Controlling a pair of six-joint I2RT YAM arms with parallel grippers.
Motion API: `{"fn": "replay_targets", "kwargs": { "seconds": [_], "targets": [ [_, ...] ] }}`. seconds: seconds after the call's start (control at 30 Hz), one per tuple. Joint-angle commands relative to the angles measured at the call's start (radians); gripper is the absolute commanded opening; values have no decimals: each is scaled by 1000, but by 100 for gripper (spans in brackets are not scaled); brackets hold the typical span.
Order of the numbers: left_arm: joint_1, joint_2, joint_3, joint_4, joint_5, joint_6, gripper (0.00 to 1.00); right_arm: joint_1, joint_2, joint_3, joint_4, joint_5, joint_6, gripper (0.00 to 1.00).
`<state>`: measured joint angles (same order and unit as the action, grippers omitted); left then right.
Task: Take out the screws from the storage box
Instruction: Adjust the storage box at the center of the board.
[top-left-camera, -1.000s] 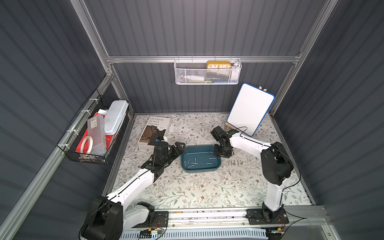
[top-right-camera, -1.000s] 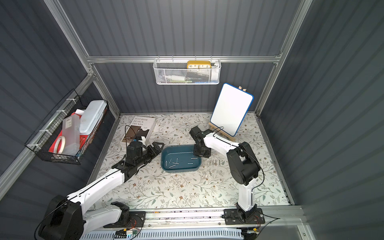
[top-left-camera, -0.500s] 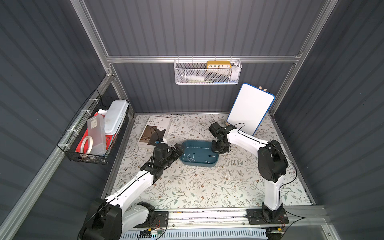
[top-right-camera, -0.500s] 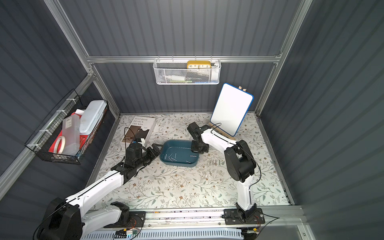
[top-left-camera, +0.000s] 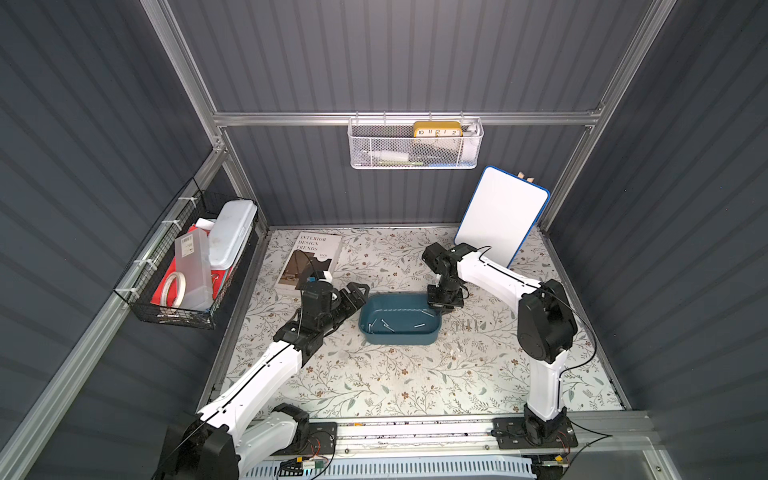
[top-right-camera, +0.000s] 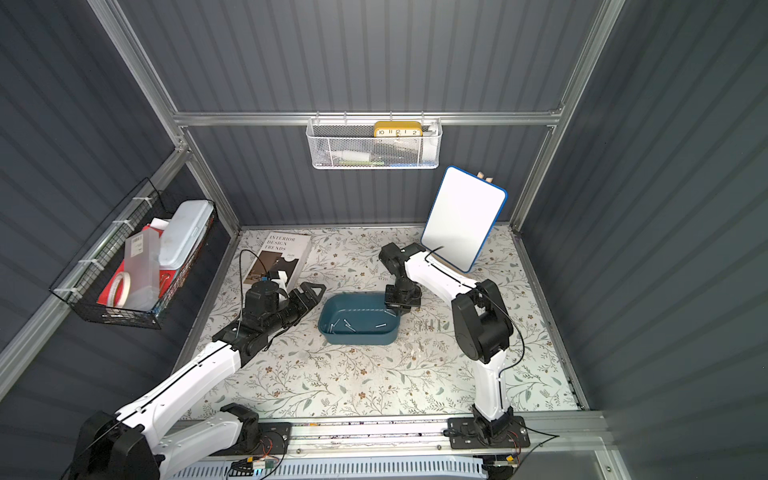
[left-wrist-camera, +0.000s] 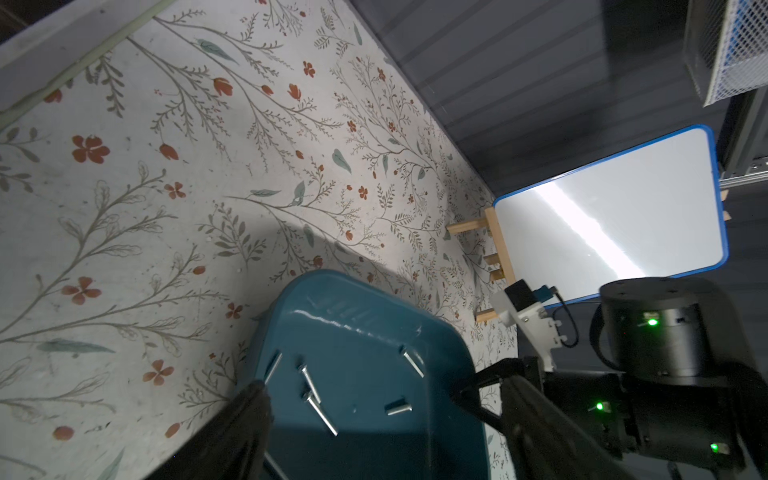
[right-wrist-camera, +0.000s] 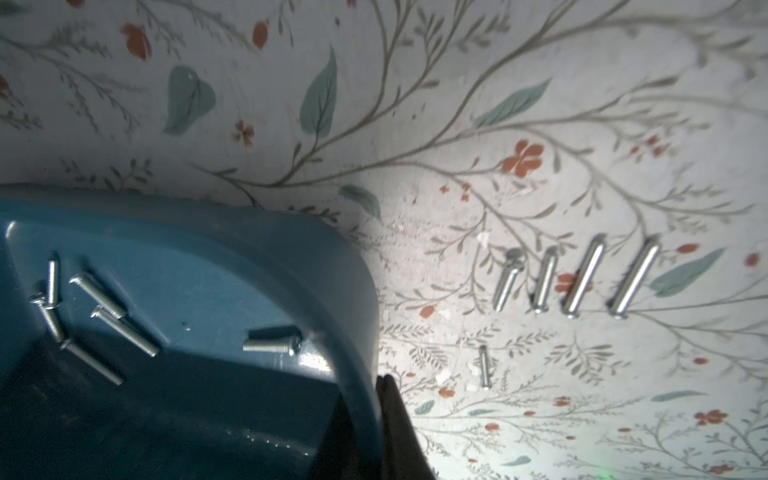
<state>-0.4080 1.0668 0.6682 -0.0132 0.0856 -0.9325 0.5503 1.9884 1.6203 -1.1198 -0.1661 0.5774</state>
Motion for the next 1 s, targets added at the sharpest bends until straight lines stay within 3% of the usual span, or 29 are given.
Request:
{"fn": "replay_targets", "kwargs": {
  "seconds": [0.0,0.27,0.6,0.77,0.97],
  "targets": [
    [-3,-24,67,-36,9,-11,90,4,-62,-50,-66,-144,35,0],
    [-3,29,164,-102,-59,-19,89,5,-111,-68,-114,-189,250,0],
    [-3,10,135,-100,-84,-40,88,8,-76,-42,-83,-253,396,0],
    [-3,6,100,-57,-69,-54,88,11,-37,-1,-87,-201,365,0],
    [-3,9,80,-37,-70,-45,88,15,15,16,-37,-157,217,0]
  ]
}}
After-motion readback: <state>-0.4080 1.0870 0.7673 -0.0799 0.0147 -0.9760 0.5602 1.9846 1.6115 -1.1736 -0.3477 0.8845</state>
